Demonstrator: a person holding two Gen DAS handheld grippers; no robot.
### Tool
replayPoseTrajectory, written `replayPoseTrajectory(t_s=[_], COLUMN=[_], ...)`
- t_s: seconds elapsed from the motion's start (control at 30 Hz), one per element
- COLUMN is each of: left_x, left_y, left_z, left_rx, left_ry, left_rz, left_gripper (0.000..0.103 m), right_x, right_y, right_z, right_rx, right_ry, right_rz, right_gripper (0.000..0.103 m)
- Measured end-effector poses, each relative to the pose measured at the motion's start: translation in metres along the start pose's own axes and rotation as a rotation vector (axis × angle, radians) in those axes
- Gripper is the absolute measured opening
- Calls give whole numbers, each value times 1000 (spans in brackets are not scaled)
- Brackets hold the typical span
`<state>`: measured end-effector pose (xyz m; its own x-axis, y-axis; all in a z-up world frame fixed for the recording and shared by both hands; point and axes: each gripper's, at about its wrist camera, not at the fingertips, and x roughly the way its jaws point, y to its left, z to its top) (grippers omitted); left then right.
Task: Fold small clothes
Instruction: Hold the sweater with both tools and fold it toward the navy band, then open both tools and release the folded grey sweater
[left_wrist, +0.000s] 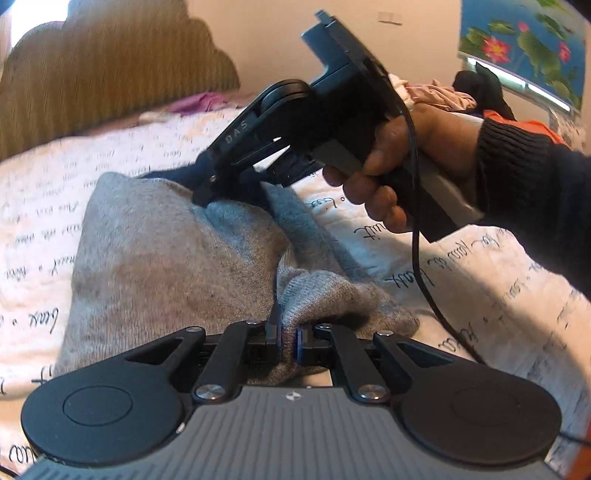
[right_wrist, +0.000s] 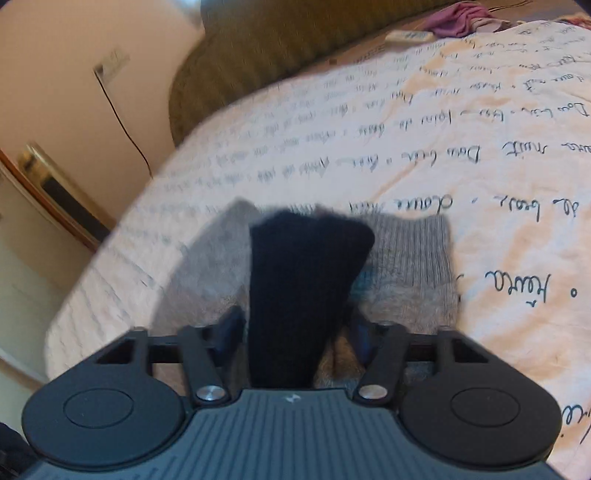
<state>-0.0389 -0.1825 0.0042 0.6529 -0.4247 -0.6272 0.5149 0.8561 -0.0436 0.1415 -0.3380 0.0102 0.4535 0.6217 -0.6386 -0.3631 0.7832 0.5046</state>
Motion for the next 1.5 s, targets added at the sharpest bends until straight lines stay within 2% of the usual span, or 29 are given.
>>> replayPoseTrajectory(t_s=[0.03, 0.07, 0.2, 0.27, 0.33, 0.37, 0.4, 0.47, 0.53, 0.6, 0.63, 0.67, 0.7, 0.8, 0.9, 0.97, 1.03, 1.1, 1.13, 1.17, 1.23, 1.27, 1.3, 1.33, 1.37, 1.4, 1.5], left_x=[-1, -2, -8, 1, 16, 17, 18, 17, 16, 15, 14, 13, 14, 15, 14, 14, 14, 9, 4, -3, -22, -33, -43, -51, -56, -58, -43], left_y=[1, 1, -5, -7, -5, -4, -1, 4, 3, 3, 2, 1, -1, -2, -4, -5, -7, -6, -3, 2, 21, 34, 50, 68, 86, 105, 156], left_z=[1, 3, 10, 12, 11, 12, 15, 18, 17, 16, 15, 15, 16, 16, 16, 16, 16, 16, 17, 17, 18, 20, 22, 24, 28, 33, 50], left_rx=[-11, -17, -27, -38, -58, -70, -87, -118, -106, -99, -96, -94, -94, -97, -92, -92, -83, -80, -88, -101, -141, -167, -195, -224, -256, -291, -410], left_ry=[3, 4, -6, 51, 109, 107, 116, 133, 131, 123, 120, 117, 115, 116, 117, 116, 114, 104, 100, 98, 77, 56, 29, 0, -25, -37, -27], left_rz=[-1, 1, -42, -54, -48, -45, -49, -60, -58, -51, -47, -44, -43, -43, -39, -37, -33, -36, -48, -71, -131, -146, -136, -117, -91, -59, 38], left_gripper=[6, 6, 6, 6, 6, 7, 7, 7, 8, 11, 11, 12, 13, 13, 15, 19, 19, 19, 19, 19, 24, 31, 41, 47, 56, 60, 59], right_x=[-2, -6, -33, -43, -32, -25, -25, -34, -49, -67, -74, -80, -84, -94, -82, -64, -43, -21, -18, -22, -31, -38, -47, -57, -66, -75, -94], right_y=[3, 7, 18, 10, -19, -32, -39, -42, -38, -33, -28, -23, -17, 8, 36, 50, 56, 49, 38, 30, 27, 29, 31, 29, 24, 19, -4], right_z=[1, 2, 5, 4, 2, -3, -9, -13, -13, -12, -12, -11, -12, -15, -16, -21, -27, -37, -44, -47, -50, -52, -55, -57, -60, -63, -63], right_rx=[-11, -22, -70, -68, 51, 106, 147, 225, 252, 253, 248, 236, 219, 148, 77, 31, -32, -100, -82, -40, 25, 39, 66, 103, 138, 170, 268], right_ry=[-5, -21, -104, -128, -78, -56, -78, -126, -186, -277, -305, -327, -342, -372, -318, -249, -185, -128, -148, -190, -216, -230, -256, -282, -304, -326, -367], right_rz=[-5, -10, -41, -81, -82, -80, -56, -24, -54, -149, -197, -234, -230, -154, -62, -51, -103, -229, -216, -181, -155, -160, -163, -148, -110, -75, -62], right_gripper=[21, 19, 17, 17, 19, 21, 21, 28, 38, 58, 73, 75, 75, 75, 75, 74, 74, 73, 72, 72, 72, 72, 73, 73, 73, 73, 74])
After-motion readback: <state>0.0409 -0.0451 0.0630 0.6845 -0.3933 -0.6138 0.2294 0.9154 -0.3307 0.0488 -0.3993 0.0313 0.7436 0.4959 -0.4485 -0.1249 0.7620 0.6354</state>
